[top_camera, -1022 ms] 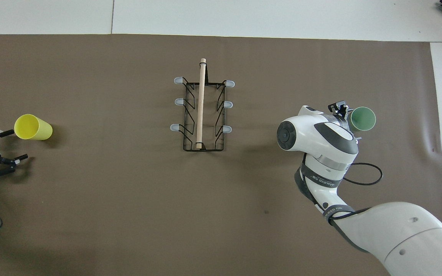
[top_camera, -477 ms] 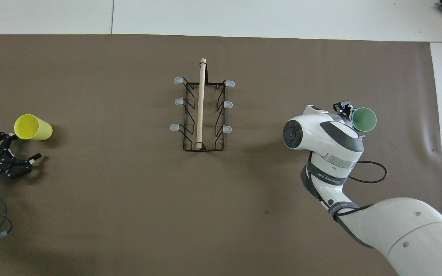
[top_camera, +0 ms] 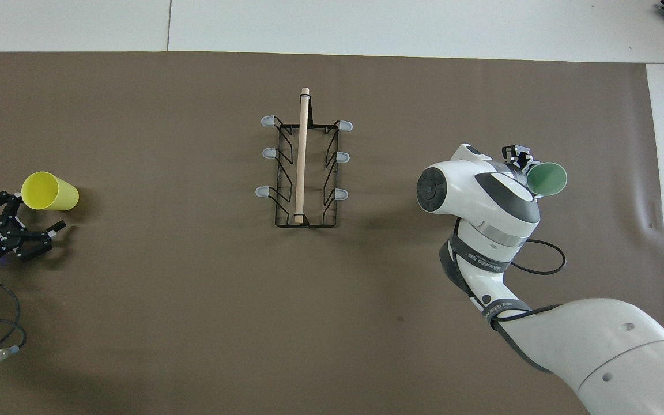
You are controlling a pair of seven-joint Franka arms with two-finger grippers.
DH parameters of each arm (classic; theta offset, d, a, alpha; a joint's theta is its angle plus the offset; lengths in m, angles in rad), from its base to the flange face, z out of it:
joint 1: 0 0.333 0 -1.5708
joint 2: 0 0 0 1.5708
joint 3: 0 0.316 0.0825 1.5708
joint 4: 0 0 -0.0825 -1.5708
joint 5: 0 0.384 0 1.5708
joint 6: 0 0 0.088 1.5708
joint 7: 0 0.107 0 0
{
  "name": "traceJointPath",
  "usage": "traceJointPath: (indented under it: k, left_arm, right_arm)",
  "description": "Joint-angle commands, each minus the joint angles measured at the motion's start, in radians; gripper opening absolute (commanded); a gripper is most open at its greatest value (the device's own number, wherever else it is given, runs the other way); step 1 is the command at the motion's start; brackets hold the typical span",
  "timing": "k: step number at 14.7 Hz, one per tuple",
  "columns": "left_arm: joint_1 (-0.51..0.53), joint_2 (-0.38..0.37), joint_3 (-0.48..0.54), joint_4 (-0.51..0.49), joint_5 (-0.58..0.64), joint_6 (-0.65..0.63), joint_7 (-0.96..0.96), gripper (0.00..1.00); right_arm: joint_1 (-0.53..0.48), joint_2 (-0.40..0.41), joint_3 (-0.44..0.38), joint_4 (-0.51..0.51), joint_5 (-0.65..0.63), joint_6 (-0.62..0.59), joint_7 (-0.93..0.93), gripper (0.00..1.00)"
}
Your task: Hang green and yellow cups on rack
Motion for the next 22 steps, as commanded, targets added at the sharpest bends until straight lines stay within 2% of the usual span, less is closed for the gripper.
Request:
traceJointPath:
  k: [1,5,8,11,15,20,21,22]
  left_arm:
    - [-0.036,-0.030,0.007,-0.032,-0.040,0.046,-0.003,1.00]
    - [-0.045,-0.032,0.004,-0.039,-0.060,0.049,-0.003,1.00]
    - [-0.057,-0.033,0.004,-0.047,-0.080,0.049,-0.003,1.00]
    - [-0.091,-0.032,-0.004,-0.047,-0.120,0.104,-0.003,1.00]
    - [-0.100,-0.032,-0.015,-0.044,-0.143,0.112,-0.003,1.00]
    - [-0.100,-0.032,-0.022,-0.039,-0.149,0.123,-0.005,1.00]
    - [-0.100,-0.032,-0.022,-0.038,-0.149,0.123,-0.009,0.98]
    - [-0.100,-0.032,-0.022,-0.035,-0.149,0.124,-0.015,0.90]
  right_arm:
    - [-0.021,-0.041,0.008,0.018,0.097,0.004,0.046,0.00]
    - [-0.089,-0.119,0.008,0.018,0.325,0.080,0.067,0.00]
    - [-0.128,-0.170,0.008,0.018,0.511,0.093,0.044,0.00]
    - [-0.146,-0.211,0.008,0.021,0.734,0.157,-0.008,0.00]
    - [-0.137,-0.241,0.008,0.019,1.006,0.260,-0.039,0.00]
    - [-0.102,-0.288,0.011,0.002,1.429,0.411,-0.130,0.00]
    - [-0.081,-0.291,0.011,-0.004,1.501,0.456,-0.137,0.00]
    - [-0.068,-0.294,0.011,-0.021,1.575,0.516,-0.153,0.00]
